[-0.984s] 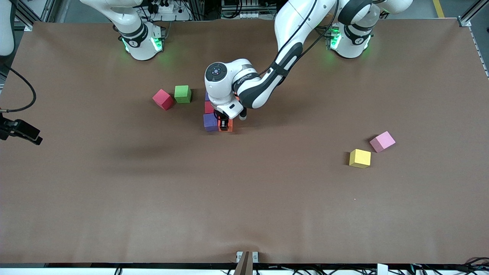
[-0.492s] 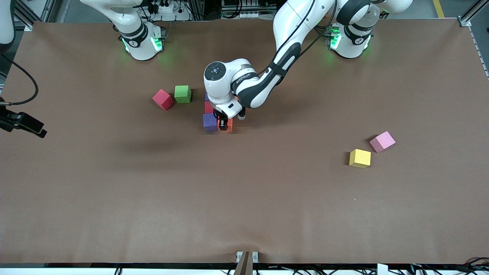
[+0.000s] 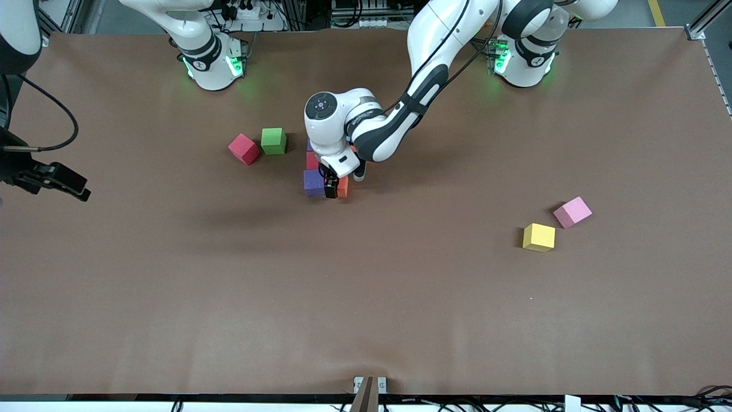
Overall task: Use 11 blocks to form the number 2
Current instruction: 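Open the left gripper to release the orange cube on the figure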
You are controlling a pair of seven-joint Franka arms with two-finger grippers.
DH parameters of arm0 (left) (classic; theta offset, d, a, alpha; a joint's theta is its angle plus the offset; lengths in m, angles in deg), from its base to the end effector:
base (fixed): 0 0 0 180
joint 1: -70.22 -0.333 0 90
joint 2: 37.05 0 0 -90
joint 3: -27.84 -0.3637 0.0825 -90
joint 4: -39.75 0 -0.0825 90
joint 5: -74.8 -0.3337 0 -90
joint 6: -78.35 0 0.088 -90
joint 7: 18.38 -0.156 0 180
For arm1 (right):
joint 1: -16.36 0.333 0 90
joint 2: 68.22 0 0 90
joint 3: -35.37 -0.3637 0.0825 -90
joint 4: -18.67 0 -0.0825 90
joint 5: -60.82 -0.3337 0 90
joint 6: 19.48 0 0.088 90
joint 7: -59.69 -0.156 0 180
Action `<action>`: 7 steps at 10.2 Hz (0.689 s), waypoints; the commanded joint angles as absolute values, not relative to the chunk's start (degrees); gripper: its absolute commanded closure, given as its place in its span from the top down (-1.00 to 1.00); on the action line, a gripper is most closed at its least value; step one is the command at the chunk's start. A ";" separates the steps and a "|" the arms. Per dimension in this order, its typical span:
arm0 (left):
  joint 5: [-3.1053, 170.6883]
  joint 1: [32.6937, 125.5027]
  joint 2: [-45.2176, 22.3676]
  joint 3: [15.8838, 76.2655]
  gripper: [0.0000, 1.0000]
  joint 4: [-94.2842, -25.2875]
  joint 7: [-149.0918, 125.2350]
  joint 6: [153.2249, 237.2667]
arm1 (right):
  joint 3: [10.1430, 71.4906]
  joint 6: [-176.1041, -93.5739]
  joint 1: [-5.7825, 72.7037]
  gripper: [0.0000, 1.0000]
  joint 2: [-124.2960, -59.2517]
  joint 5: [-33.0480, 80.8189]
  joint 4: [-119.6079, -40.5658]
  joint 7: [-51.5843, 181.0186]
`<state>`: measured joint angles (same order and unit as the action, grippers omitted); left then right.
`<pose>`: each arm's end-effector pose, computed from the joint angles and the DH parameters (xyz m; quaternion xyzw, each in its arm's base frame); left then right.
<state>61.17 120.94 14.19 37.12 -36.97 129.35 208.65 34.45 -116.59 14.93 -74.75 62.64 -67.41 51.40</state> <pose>0.4099 -0.6224 0.2092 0.7495 0.6607 0.0230 0.0337 0.5603 -0.0101 0.6036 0.9963 -0.0754 0.0402 0.0122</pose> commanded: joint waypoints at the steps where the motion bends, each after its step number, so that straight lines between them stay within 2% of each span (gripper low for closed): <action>1: 60.56 121.29 13.93 36.63 1.00 -36.10 128.14 208.43 | 34.31 -114.24 14.96 1.00 -74.02 62.31 -66.67 51.33; 7: 63.11 120.67 12.17 39.08 1.00 -36.10 117.69 200.09 | 34.93 -112.29 15.75 1.00 -73.23 63.28 -65.53 51.86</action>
